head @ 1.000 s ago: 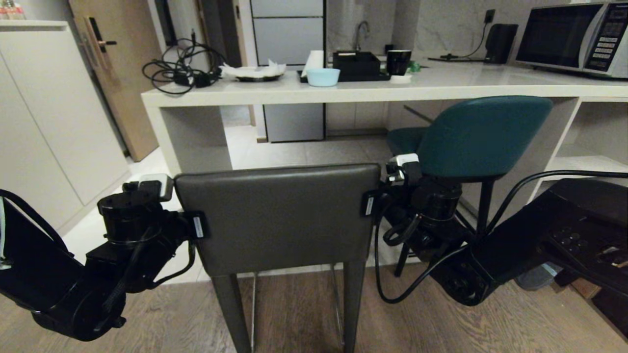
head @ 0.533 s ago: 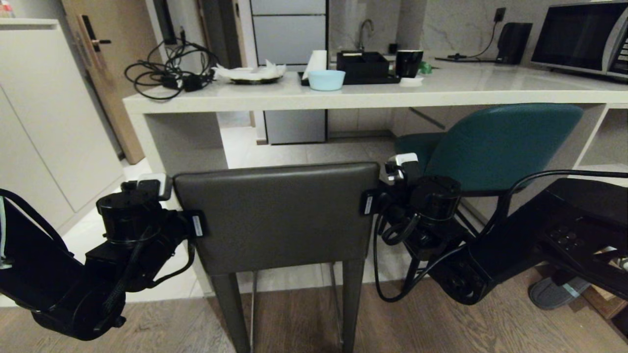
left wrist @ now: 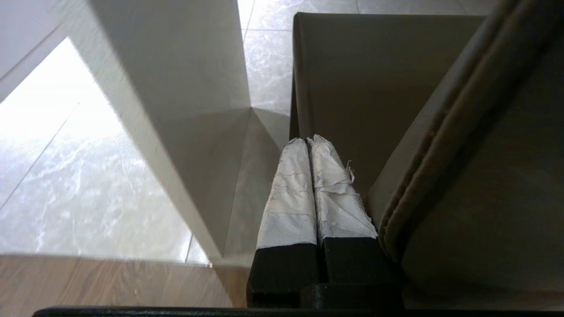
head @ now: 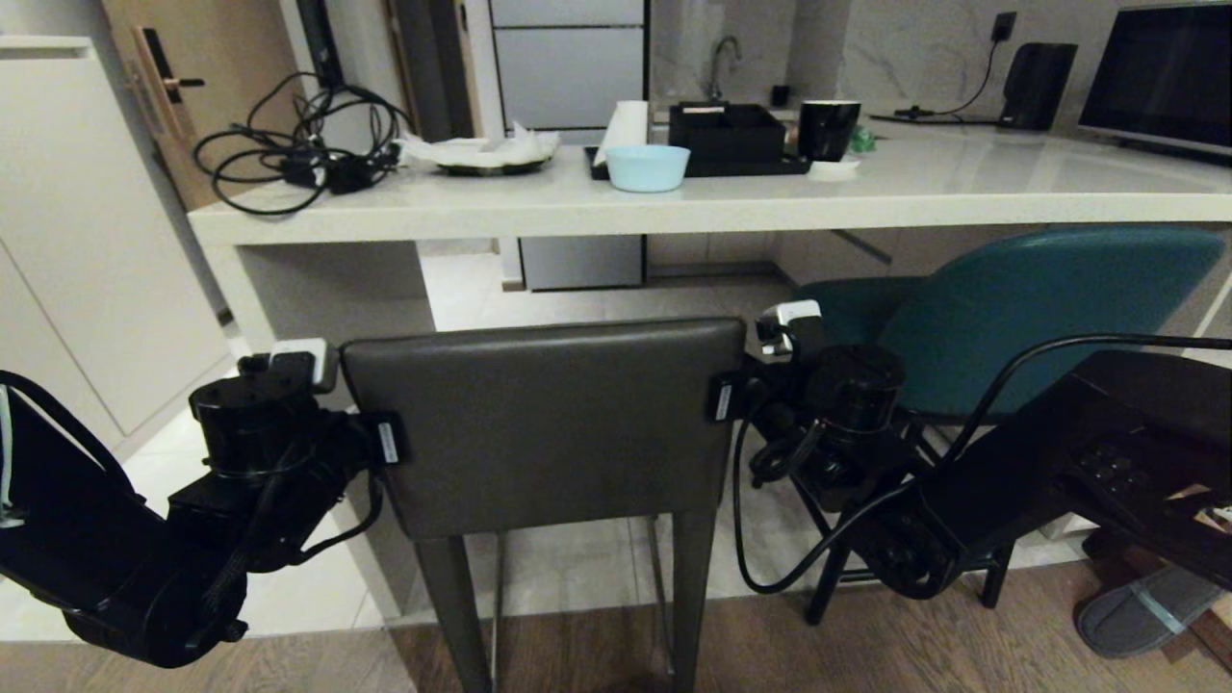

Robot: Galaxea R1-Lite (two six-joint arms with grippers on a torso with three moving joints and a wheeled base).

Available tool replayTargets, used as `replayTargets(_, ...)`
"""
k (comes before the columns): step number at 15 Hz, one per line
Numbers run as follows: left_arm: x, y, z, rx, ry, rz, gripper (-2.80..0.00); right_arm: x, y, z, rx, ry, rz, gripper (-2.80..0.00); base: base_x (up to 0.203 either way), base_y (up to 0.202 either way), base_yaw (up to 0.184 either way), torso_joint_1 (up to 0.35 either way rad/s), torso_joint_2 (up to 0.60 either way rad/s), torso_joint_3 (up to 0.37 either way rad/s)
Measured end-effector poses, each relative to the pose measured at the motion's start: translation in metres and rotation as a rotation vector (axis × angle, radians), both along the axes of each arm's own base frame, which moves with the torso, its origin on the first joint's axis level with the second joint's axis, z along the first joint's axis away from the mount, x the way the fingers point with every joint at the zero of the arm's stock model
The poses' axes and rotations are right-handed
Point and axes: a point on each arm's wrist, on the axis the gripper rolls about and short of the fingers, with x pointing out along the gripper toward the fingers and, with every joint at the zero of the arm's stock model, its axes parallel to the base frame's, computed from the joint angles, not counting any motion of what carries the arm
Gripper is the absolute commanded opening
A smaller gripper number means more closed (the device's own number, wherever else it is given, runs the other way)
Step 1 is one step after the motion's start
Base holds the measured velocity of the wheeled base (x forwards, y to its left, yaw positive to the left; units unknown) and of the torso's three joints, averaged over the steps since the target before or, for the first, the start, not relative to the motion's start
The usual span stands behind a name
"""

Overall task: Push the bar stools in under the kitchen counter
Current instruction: Push the gray chair back under the dining table

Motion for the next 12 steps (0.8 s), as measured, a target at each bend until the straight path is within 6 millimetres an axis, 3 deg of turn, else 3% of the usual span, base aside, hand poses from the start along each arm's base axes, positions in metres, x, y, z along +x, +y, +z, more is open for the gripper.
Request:
replayTargets(9, 0.0008, 0.0001, 0.0018, -0.001, -0.007, -0.001, -2.80, -0.0028, 0.0015, 0.0014, -0.002, -0.002, 0.001, -2.80, 0.189, 0.000, 0.003, 0.002, 0.00, 0.002)
replayTargets(12, 0.0003, 0.0003, 0.0033, 0.002, -0.017, -0.002, -2.80, -0.0032, 0.0013, 0.0031, 0.000, -0.008, 0.001, -2.80, 0.082, 0.000, 0.000, 0.006, 0.00, 0.000)
